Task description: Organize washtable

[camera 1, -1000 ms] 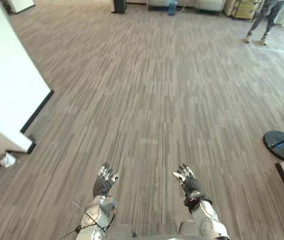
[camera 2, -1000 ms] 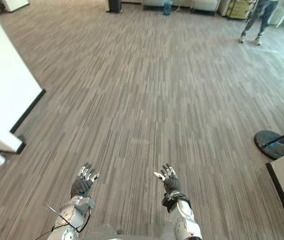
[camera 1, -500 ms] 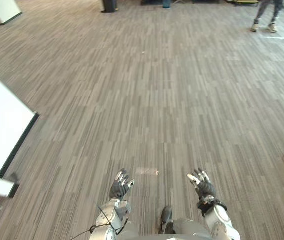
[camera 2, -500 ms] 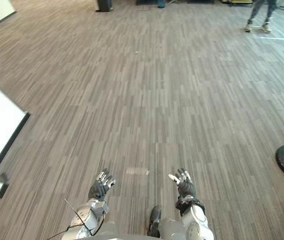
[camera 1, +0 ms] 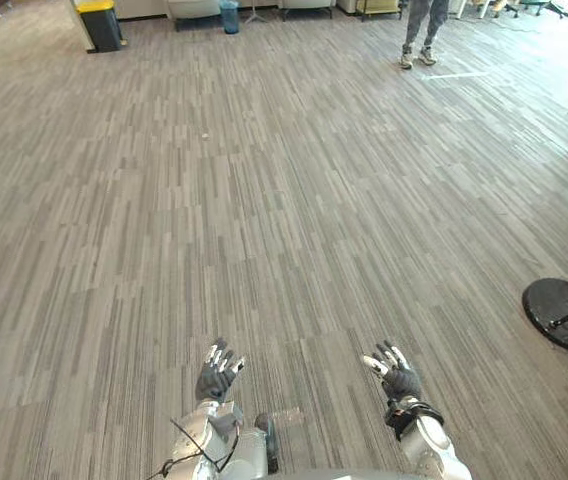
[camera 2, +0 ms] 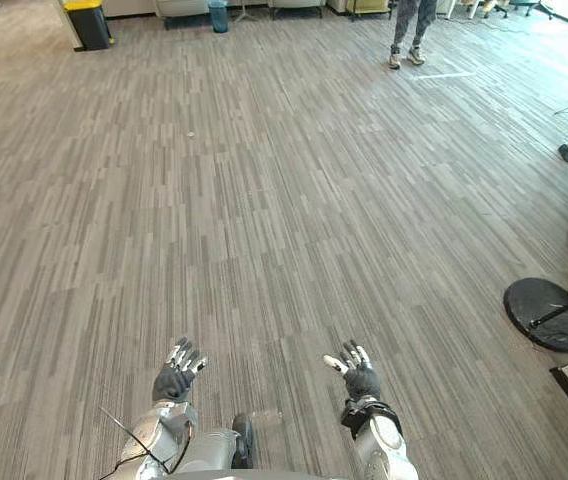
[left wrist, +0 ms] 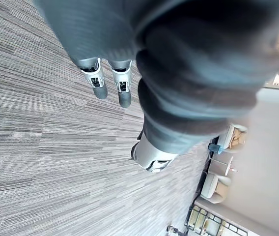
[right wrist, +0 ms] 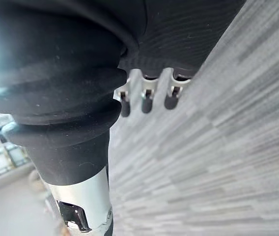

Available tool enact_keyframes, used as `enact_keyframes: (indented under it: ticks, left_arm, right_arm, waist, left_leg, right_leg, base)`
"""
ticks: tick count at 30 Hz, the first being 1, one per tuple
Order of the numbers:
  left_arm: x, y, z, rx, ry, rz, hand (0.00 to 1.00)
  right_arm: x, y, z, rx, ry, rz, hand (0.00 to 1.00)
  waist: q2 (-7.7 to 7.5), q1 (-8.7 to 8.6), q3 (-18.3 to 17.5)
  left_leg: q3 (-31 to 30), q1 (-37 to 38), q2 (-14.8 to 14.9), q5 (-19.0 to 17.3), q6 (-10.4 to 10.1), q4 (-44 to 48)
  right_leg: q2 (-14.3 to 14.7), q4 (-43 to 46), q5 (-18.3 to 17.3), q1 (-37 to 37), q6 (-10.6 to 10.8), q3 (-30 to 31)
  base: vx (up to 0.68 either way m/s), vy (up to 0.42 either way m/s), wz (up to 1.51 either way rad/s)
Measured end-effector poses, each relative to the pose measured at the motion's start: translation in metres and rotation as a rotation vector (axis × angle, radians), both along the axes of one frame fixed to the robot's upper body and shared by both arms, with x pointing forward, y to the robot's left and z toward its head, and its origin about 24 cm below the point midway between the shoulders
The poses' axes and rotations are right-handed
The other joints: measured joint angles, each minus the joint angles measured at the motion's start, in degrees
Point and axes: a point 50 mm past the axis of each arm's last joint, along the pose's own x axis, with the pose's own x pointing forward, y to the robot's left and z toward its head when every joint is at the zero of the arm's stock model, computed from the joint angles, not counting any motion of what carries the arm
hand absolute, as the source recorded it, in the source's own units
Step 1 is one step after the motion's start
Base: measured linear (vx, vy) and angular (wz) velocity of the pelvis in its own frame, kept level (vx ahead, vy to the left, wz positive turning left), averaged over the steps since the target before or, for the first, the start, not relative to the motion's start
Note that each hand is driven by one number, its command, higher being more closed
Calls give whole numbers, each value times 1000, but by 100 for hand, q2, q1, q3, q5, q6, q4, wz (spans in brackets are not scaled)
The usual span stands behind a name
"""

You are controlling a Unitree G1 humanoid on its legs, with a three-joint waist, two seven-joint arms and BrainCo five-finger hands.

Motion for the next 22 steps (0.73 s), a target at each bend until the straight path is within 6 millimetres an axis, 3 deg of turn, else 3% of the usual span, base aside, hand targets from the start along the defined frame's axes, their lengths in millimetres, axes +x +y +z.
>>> enact_keyframes:
  ticks: [1,2,4,7,9,11,12,13,16,20,22]
  left_arm:
    - [1,-1,0,6,-1,-15,0]
    - [2,-1,1,13,-5,-28,0]
    - [8,-1,4,45,-21,-78,0]
    - [20,-4,9,62,-54,-113,0]
    - [24,-6,9,64,-58,-124,0]
    - [17,1,4,97,-30,-127,0]
    - [11,4,-2,114,6,-126,0]
    - [1,-1,-9,99,44,-120,0]
    - [-12,-8,-22,78,110,-121,0]
    - [-18,-8,-29,82,151,-127,0]
    - [-19,-7,-30,86,156,-127,0]
  right_arm:
    - [-1,2,-1,-1,1,6,0]
    - [-4,3,-2,2,9,6,0]
    - [-19,2,-10,10,55,-8,0]
    - [-26,2,-14,14,78,-17,0]
    - [-28,0,-16,8,95,-26,0]
    - [-31,3,-20,3,116,-11,0]
    - [-34,1,-23,-14,136,-2,0]
    - [-31,-4,-24,-42,142,12,0]
    - [-22,-18,-23,-106,138,26,0]
    - [-33,-22,-31,-119,196,4,0]
    - [-37,-23,-33,-124,211,5,0]
  waist:
    - [-37,-42,18]
    - [-55,-82,27]
    - [-55,-248,-9]
    - [-117,-369,-72]
    - [-135,-363,-85]
    - [-392,-243,-196]
    - [-406,-180,-248]
    - [-167,-151,-359]
    - [131,-154,-381]
    - [120,-156,-369]
    - [10,-159,-381]
  left_leg:
    - [24,317,-127,-92,66,-192]
    - [6,450,-180,-120,103,-251]
    - [-210,806,-302,-210,116,-387]
    - [-674,862,-311,-233,77,-482]
    - [-861,902,-289,-272,-44,-460]
    - [-911,1076,-427,-414,-262,-463]
    - [-966,1151,-409,-486,-337,-471]
    - [-1002,1104,-196,-516,-390,-467]
    - [-1135,1023,51,-518,-498,-626]
    - [-1341,1173,204,-469,-589,-806]
    - [-1362,1189,223,-463,-597,-853]
  right_leg:
    - [-210,1211,224,-478,395,-135]
    - [-315,1710,234,-691,454,-144]
    - [-576,2085,-40,-1143,216,-384]
    - [-479,657,-145,-1492,238,-192]
    - [-341,-658,274,-1437,398,239]
    - [-502,-1309,1715,-1445,399,283]
    - [-525,-1158,1588,-1412,369,226]
    - [-360,-1264,1602,-1367,340,125]
    - [-128,-1801,1644,-1204,183,-208]
    - [35,-2068,1654,-844,131,-477]
    - [22,-2181,1666,-764,120,-564]
  base:
    - [317,210,-28]
    - [324,169,23]
    - [332,117,55]
    - [313,-18,87]
    - [310,-120,87]
    - [265,-216,44]
    - [223,-273,24]
    - [192,-240,22]
    - [159,-181,23]
    - [71,-92,27]
    - [22,-18,9]
